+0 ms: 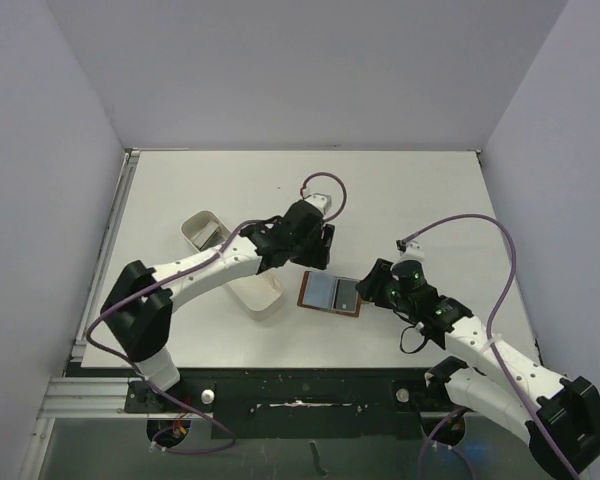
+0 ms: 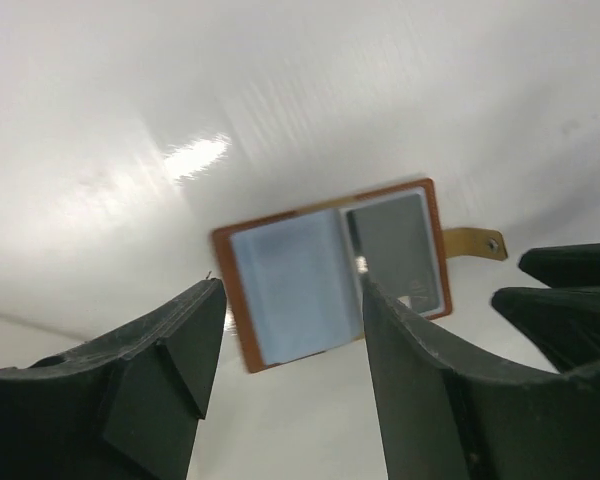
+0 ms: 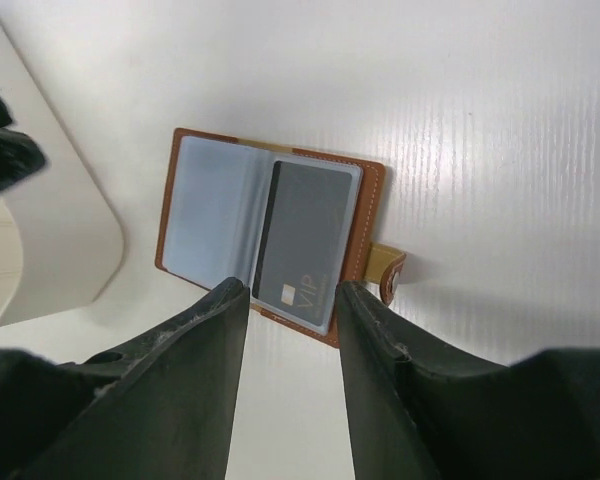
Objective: Put the credit cards into the card holder
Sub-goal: Insert the credit card into the card holder, then pick up the credit card from the storage box.
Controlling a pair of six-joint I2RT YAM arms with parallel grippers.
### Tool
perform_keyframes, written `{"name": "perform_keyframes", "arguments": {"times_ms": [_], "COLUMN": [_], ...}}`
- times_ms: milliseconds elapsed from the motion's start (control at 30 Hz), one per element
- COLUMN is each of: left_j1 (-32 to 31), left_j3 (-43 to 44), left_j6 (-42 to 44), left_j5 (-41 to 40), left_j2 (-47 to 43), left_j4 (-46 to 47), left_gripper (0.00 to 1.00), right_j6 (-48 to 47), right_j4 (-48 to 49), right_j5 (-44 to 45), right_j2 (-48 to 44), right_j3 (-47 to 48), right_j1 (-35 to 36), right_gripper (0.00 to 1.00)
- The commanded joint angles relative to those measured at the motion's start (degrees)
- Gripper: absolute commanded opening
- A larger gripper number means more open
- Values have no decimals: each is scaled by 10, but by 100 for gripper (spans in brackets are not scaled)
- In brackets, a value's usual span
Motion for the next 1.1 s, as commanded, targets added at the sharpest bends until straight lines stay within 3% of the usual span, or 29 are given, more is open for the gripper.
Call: {"name": "perform_keyframes", "arguments": {"times_ms": [0, 400, 600, 1067], "left_j1": [28, 167, 251, 284], "left_j3": [30, -78, -94, -155], "left_j6": [102, 276, 347, 470], "left_j5": [-103, -227, -224, -251], "left_j2": [-84, -194, -154, -66], "left_j4": [-79, -29, 5, 126], "left_gripper": [55, 47, 47, 50], "right_j6": [-17, -23, -30, -38], "right_j4": [-2, 31, 37, 42], "right_j5": [-2, -26, -31, -38], "right_j2": [-22, 4, 11, 11], "right_j3": [36, 32, 29, 23], "right_j1": [1, 1, 0, -14], "right_gripper": [41, 42, 42, 42]}}
